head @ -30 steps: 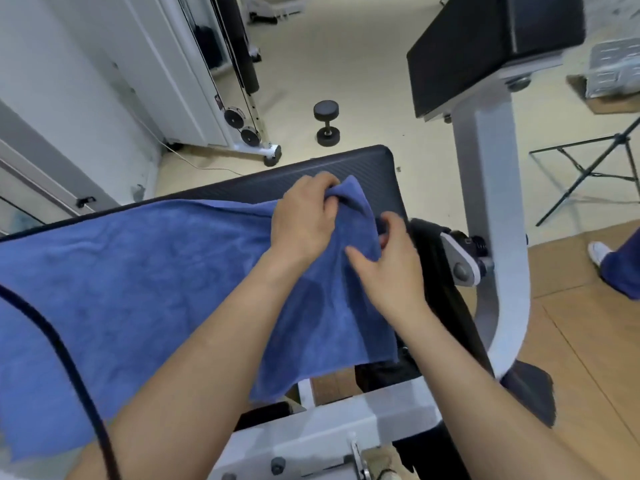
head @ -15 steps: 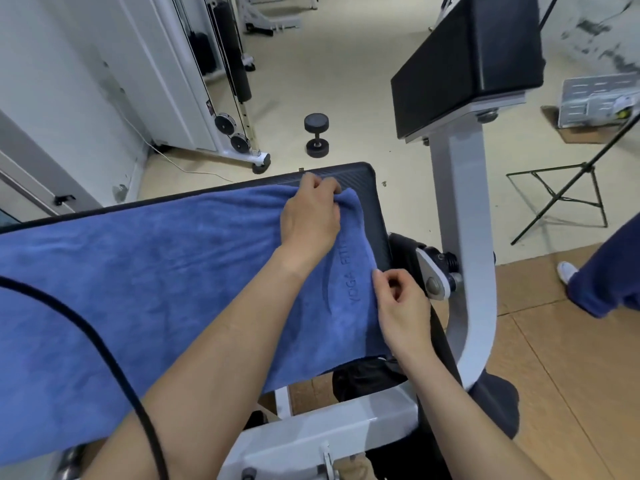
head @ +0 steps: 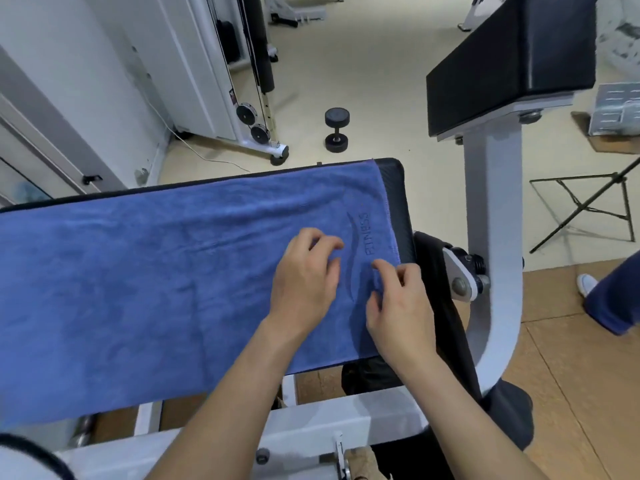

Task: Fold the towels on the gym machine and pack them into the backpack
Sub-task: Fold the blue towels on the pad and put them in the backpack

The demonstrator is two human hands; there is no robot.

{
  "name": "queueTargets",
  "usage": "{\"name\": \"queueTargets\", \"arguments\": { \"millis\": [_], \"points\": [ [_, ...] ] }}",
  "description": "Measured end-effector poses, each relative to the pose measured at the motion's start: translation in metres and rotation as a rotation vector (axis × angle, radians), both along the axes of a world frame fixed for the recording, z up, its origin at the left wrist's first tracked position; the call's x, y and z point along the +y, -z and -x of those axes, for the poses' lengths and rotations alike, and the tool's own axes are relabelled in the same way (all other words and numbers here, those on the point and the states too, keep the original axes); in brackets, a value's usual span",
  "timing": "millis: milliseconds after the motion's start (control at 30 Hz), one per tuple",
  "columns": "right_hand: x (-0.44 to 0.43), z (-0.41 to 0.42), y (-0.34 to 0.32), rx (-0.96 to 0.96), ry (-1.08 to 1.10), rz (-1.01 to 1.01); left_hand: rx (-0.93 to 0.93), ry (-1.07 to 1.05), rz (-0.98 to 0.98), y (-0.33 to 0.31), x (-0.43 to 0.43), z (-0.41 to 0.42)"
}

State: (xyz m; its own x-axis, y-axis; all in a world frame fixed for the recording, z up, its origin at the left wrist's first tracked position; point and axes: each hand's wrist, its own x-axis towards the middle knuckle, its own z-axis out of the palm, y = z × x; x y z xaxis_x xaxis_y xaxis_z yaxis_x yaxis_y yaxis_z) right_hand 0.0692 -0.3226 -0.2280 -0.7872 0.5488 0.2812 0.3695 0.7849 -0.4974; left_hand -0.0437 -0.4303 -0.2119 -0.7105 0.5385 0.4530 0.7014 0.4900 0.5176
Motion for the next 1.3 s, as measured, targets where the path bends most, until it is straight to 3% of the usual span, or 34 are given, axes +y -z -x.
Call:
{"name": "queueTargets", "arguments": {
  "millis": [233, 400, 567, 733, 933, 1067, 1300],
  "points": [
    [0.009, 0.016, -0.01, -0.156, -0.084, -0.021, 0.028, 0.026, 0.418, 0.048, -0.005, -0.086],
    [0.028, 0.021, -0.03, -0.249, -0.161, 0.095, 0.038, -0.011, 0.51, 0.049, 0.031, -0.108],
    [0.048, 0.043, -0.057, -0.27, -0.228, 0.096, -0.139, -0.044, 0.406, 0.04, 0.05, -0.116],
    [0.072, 0.084, -0.073, -0.215, -0.142, 0.088, -0.164, -0.103, 0.49, 0.036, 0.059, -0.116],
    [0.086, 0.127, -0.074, -0.019, 0.079, 0.402, -0.266, -0.161, 0.415, 0.015, 0.069, -0.107],
    [0.091, 0.135, -0.072, 0.016, 0.148, 0.463, -0.313, -0.117, 0.387, 0.013, 0.063, -0.113],
    [0.106, 0.128, -0.079, -0.019, 0.222, 0.294, -0.476, 0.018, 0.291, 0.022, 0.06, -0.116]
  ]
}}
